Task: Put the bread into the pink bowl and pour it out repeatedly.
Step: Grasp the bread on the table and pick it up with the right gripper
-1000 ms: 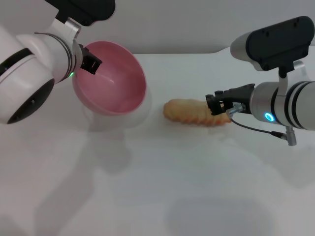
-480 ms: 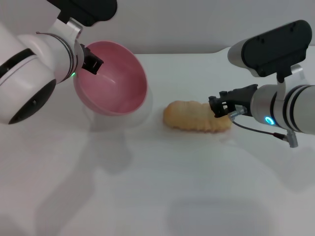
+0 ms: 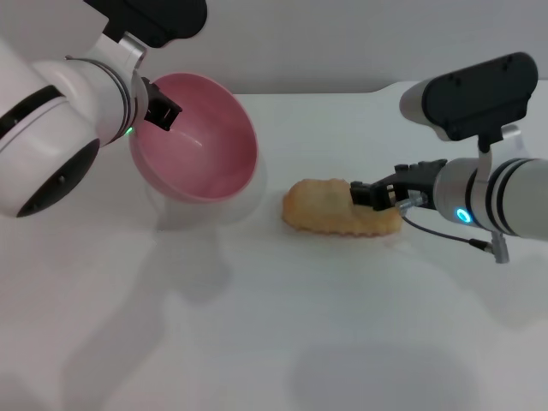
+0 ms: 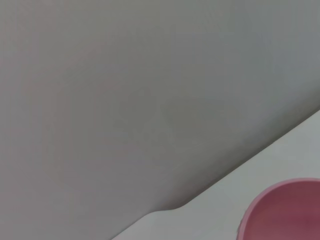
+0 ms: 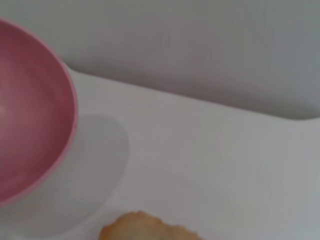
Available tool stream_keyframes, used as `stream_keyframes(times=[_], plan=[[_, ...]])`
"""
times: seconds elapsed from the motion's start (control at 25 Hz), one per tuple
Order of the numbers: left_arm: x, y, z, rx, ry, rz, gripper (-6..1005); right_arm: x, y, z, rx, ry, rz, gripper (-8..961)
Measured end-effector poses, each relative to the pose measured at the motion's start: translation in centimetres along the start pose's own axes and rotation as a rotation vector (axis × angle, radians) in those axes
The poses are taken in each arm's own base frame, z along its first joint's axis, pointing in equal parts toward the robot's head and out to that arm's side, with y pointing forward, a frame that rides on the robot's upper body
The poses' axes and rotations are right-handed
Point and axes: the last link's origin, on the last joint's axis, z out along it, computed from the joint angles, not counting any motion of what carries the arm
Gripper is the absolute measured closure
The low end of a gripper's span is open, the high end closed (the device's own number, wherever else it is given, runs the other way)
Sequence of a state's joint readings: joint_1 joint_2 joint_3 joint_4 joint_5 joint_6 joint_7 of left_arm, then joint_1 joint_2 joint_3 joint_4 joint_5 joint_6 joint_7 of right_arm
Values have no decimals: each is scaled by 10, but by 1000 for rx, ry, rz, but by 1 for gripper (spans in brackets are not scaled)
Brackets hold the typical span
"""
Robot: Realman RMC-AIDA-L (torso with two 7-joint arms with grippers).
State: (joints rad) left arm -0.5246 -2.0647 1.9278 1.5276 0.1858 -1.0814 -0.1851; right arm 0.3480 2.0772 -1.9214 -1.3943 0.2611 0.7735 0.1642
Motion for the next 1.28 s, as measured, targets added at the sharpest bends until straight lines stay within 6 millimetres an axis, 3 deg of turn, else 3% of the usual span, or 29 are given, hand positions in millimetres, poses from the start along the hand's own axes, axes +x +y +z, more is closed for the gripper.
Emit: stream_keyframes(times=[0.36,1.0,1.28], plan=[[1,2,0,-11,2,16,930,14,-2,21,-29,70,47,140],[5,7,-2,-27,10,32,929,25,-10,31,-14,129,85,125],[5,7,-3,-26,8,32,928,21,-11,24,-13,122,60,241]])
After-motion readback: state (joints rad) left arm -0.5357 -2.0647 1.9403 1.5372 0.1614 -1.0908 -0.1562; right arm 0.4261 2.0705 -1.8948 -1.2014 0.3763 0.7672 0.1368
